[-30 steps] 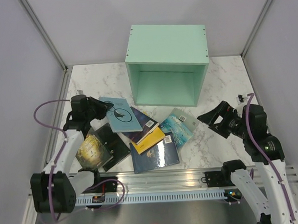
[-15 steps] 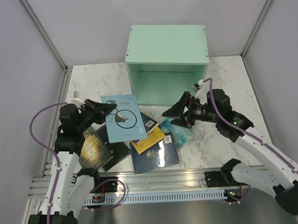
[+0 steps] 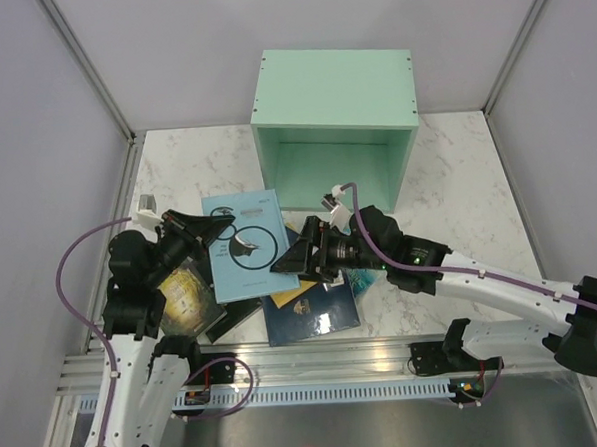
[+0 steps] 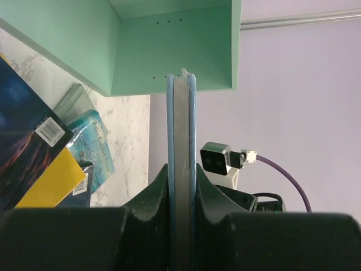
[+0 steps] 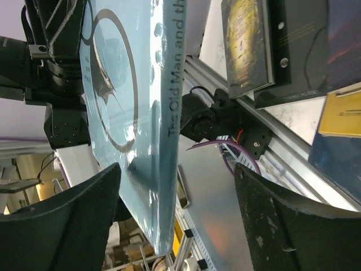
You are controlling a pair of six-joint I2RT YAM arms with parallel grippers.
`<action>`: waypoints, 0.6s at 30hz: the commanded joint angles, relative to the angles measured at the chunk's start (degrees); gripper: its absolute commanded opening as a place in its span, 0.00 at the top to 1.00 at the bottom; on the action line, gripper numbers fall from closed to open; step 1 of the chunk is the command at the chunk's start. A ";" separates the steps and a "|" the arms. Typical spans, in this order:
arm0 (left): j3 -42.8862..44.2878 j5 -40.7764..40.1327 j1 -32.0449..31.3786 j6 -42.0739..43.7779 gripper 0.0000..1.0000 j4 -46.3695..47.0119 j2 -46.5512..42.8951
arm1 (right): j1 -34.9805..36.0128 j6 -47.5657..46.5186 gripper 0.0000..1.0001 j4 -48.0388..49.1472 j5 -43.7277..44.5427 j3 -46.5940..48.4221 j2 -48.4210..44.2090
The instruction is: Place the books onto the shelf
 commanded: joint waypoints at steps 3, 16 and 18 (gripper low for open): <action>-2.90 0.37 -0.03 -8.88 0.98 4.50 -6.09 | 4.18 2.86 0.30 9.58 2.63 3.36 3.63; 7.89 3.36 -0.03 4.63 0.41 -7.43 0.73 | 3.05 -5.83 1.00 -8.41 13.18 11.52 -5.68; 13.34 3.71 -0.03 9.99 0.32 -11.81 3.12 | -0.81 -6.71 1.00 -13.95 13.88 13.55 -7.61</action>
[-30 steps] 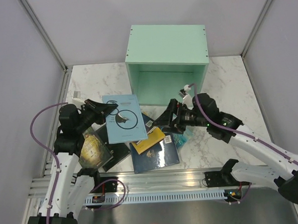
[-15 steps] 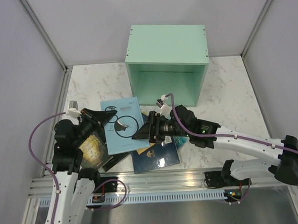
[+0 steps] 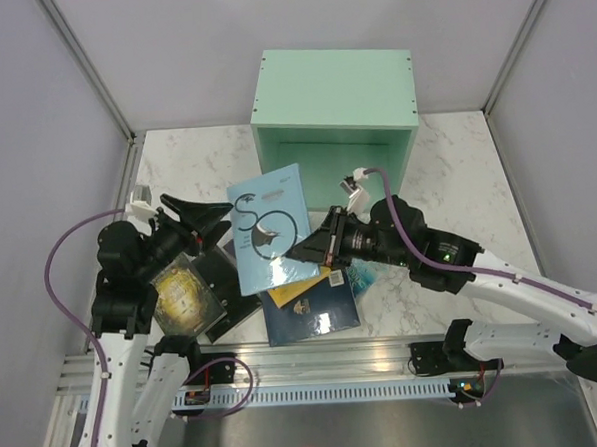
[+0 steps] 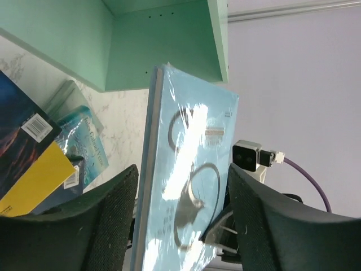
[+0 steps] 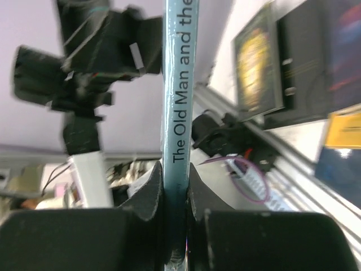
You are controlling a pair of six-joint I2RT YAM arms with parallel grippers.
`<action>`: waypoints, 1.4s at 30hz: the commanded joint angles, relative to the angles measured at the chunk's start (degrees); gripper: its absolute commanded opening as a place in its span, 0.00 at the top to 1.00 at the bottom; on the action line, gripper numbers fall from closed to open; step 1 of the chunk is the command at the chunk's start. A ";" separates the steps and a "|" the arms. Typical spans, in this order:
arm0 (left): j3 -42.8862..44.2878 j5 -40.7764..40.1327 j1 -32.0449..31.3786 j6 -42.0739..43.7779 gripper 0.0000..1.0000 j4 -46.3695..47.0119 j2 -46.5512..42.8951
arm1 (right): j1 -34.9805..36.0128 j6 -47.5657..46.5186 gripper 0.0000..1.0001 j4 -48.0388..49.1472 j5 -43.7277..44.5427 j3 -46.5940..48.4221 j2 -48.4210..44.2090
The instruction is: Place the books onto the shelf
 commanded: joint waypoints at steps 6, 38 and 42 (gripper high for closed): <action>16.88 1.02 0.05 18.38 0.00 -13.69 7.85 | -19.60 -13.02 1.00 -19.87 1.82 21.26 -1.25; 14.60 -0.83 0.05 19.43 0.06 -20.90 0.47 | -64.71 -35.44 0.25 -56.28 -34.31 72.89 44.65; 14.08 -1.01 0.05 19.61 0.06 -21.25 0.38 | -64.88 -37.55 0.21 -58.30 -30.81 72.80 44.74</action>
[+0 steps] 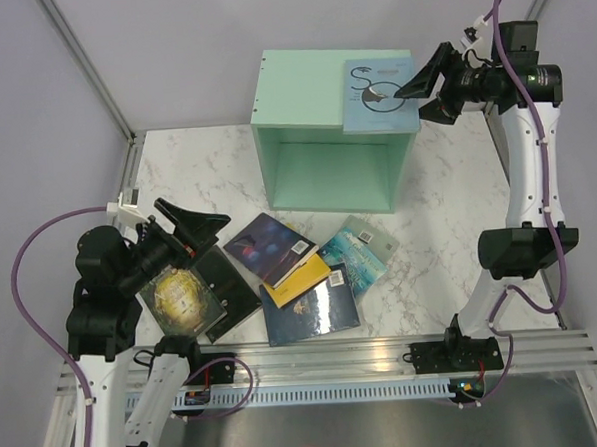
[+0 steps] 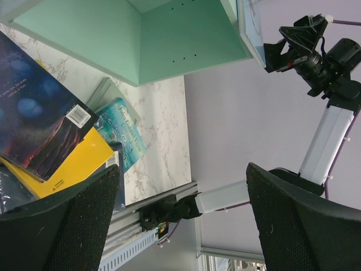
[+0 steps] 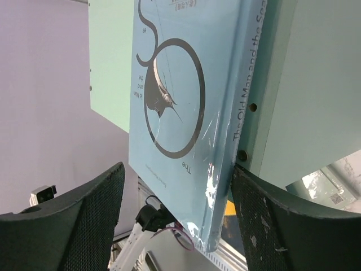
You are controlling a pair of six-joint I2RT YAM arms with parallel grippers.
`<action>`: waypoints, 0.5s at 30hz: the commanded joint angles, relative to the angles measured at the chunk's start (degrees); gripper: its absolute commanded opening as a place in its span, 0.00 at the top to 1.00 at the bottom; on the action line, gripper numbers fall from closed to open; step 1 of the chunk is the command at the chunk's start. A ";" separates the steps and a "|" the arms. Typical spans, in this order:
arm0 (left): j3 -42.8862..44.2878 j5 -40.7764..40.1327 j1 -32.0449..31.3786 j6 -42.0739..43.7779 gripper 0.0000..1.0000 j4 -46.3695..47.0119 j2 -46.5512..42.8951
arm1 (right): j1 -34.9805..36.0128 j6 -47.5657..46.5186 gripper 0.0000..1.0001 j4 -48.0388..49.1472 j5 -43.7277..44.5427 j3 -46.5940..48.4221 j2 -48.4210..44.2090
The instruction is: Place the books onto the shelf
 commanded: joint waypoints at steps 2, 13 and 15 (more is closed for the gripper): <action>-0.92 0.26 0.08 2.26 0.07 -0.66 -0.43 | -0.28 -6.39 0.20 -6.44 6.96 0.23 -0.32; -3.03 -0.88 0.08 4.88 0.08 -3.29 1.50 | -2.47 -9.38 0.17 -10.67 21.37 -2.67 -4.11; -4.43 -2.19 0.08 6.29 0.09 -5.84 2.82 | -3.09 -9.38 0.17 -10.85 22.87 -1.45 -5.34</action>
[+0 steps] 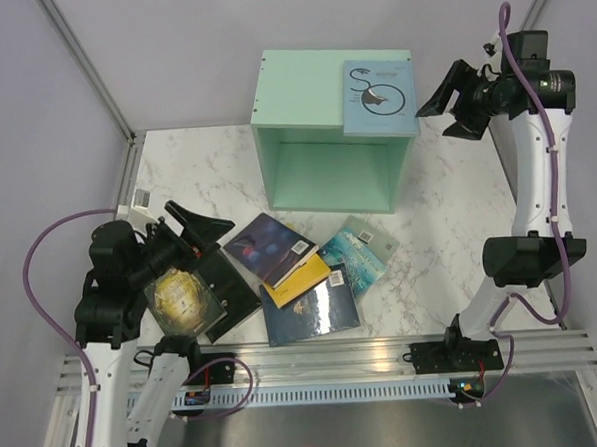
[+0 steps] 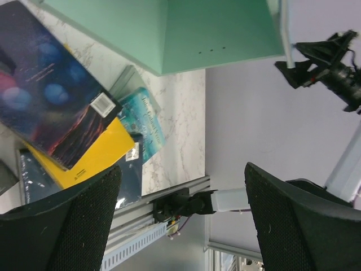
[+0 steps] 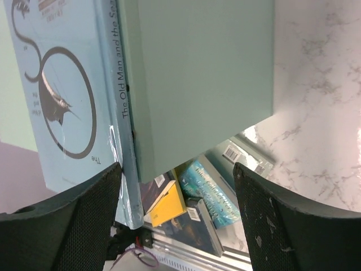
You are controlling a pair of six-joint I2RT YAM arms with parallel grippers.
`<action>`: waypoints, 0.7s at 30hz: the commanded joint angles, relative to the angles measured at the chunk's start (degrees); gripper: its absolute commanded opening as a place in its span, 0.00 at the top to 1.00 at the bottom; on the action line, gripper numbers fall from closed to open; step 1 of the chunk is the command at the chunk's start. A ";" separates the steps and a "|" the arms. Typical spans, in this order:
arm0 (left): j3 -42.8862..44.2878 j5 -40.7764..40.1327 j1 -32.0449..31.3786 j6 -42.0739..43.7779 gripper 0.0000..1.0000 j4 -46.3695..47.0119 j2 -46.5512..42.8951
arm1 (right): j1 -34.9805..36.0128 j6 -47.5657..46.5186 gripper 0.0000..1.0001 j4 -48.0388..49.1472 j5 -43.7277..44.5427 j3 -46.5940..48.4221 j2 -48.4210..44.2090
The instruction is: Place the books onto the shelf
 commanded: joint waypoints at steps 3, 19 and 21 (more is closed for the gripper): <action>-5.31 -3.06 0.05 4.88 0.07 -8.16 3.61 | -1.45 -1.71 0.17 -3.09 10.22 3.83 -4.21; -23.52 -9.03 -7.32 -0.03 0.02 0.26 13.90 | -1.45 4.09 0.15 1.75 2.07 -10.03 -22.13; -25.09 -11.66 -10.48 -3.10 0.02 2.98 15.92 | -1.36 5.23 0.15 2.62 -0.04 -16.97 -24.51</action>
